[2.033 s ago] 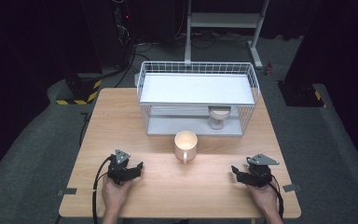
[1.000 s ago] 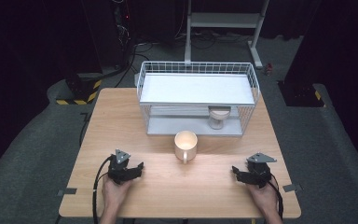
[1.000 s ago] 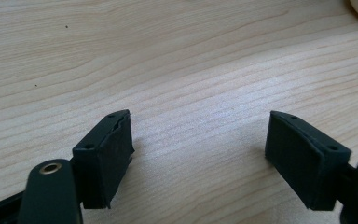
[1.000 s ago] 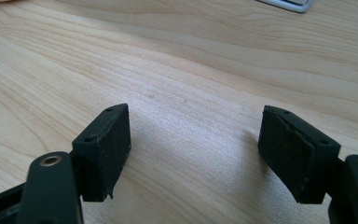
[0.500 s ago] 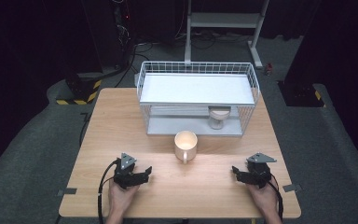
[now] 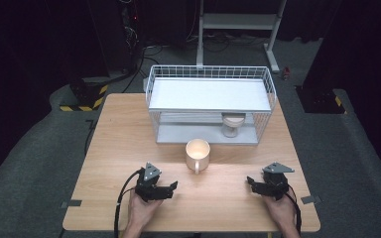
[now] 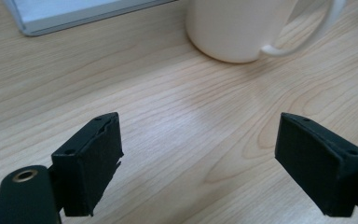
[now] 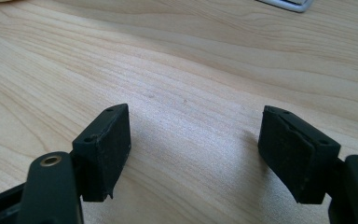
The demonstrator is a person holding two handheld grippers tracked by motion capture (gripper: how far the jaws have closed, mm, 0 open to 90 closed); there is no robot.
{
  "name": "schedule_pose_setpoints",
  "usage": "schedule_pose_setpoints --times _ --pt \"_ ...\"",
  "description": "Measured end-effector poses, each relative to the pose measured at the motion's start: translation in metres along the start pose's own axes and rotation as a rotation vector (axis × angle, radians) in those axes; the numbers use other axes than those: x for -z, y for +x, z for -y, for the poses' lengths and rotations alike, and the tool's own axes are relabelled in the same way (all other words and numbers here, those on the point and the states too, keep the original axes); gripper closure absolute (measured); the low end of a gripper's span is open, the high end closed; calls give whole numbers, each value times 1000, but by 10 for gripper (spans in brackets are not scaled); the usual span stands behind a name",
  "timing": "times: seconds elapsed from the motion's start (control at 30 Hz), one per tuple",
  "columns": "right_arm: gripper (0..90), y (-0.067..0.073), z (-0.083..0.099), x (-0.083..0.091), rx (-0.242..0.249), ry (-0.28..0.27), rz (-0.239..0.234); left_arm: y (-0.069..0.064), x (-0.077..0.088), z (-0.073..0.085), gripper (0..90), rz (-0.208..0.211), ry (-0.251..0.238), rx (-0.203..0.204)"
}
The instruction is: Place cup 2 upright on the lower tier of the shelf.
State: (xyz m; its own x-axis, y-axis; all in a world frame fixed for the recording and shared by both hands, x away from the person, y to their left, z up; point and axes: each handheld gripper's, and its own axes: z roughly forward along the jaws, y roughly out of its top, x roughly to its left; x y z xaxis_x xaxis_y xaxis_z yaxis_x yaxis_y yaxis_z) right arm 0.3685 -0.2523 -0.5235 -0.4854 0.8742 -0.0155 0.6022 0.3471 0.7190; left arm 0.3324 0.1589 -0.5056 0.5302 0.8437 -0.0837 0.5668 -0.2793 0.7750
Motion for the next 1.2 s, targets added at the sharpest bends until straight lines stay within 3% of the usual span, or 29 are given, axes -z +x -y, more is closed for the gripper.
schedule_pose_setpoints --times 0.27,0.47,0.67,0.93,1.2 --pt "255 0 0 0 -1 0 0 -8 0 -11 139 51 -38 -9" --pt "255 0 0 0 0 0 1 -15 -3 -21 117 50 -33 -37" --pt "255 0 0 0 -1 0 1 -18 -6 -29 114 70 -25 -32" --pt "255 0 0 0 -1 0 0 -23 -8 -45 82 59 -46 -40" --pt "255 0 0 0 -3 0 1 -25 -12 -59 69 95 -54 -38"
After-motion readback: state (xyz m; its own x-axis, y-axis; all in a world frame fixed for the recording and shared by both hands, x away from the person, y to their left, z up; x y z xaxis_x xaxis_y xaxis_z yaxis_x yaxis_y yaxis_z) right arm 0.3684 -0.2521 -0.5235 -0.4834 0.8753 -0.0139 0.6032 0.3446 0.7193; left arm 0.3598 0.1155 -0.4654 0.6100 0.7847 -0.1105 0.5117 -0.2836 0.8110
